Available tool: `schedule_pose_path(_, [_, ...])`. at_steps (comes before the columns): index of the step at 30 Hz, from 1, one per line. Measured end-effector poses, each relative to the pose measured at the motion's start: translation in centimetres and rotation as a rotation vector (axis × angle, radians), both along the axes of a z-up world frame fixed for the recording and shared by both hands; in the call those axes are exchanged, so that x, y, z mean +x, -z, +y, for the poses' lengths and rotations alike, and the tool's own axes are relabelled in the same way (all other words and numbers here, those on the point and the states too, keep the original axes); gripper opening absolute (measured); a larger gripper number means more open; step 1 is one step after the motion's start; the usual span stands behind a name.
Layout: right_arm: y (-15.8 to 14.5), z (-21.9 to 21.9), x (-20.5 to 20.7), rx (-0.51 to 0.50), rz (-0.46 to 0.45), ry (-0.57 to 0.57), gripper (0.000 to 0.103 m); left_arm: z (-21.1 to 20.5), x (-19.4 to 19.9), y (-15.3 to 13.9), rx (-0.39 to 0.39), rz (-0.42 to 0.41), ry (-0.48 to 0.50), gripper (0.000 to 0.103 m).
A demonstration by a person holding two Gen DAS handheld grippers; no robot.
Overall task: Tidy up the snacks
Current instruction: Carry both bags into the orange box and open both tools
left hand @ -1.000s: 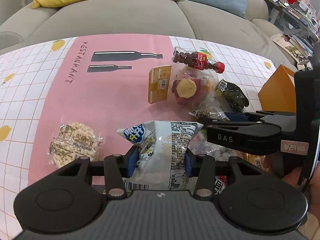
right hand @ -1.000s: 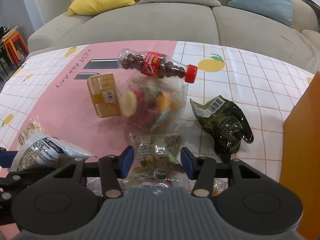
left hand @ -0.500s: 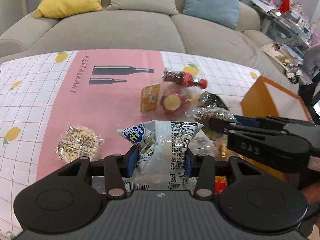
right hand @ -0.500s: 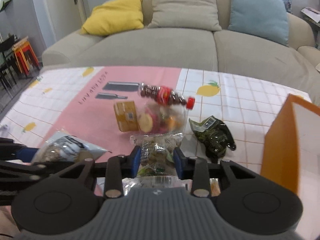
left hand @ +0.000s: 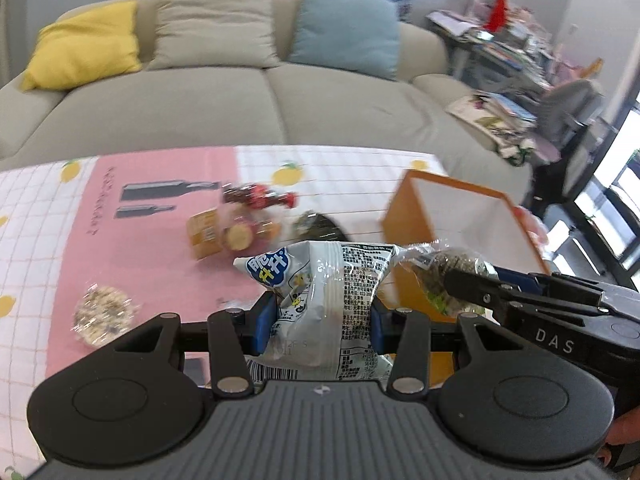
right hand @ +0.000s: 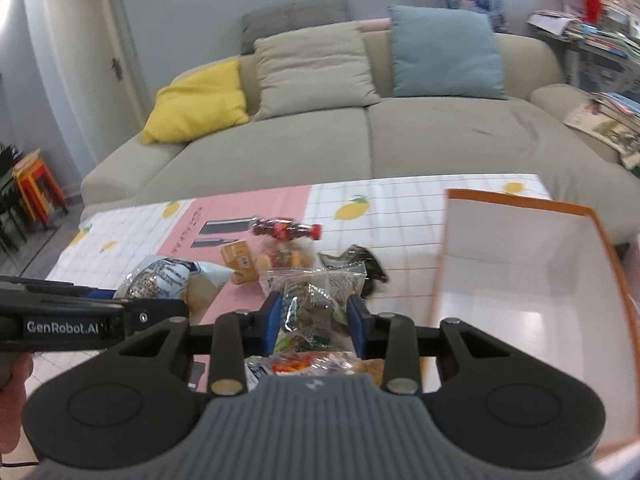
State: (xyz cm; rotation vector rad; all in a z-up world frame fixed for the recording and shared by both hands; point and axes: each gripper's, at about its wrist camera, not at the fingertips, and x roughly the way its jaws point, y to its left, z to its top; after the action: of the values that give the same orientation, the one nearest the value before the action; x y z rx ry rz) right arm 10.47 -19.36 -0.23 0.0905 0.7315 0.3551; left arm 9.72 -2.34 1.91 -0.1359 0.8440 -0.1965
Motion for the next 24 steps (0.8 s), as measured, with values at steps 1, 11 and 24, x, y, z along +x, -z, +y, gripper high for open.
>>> schedule_pose_path(1, [-0.4,-0.8,-0.5,0.003,-0.004,0.011,0.033,-0.7,0.0,-0.2,0.002,-0.006,0.021,0.052])
schedule_pose_path(11, [-1.6,-9.3,-3.4,-0.056,0.016,0.156,0.034,-10.4,2.5,-1.2,0.049,0.01,0.262,0.052])
schedule_pose_path(24, [2.2,-15.7,1.8,-0.185,0.274,0.097,0.034,-20.4,9.0,3.1,0.147,0.259,0.465,0.052])
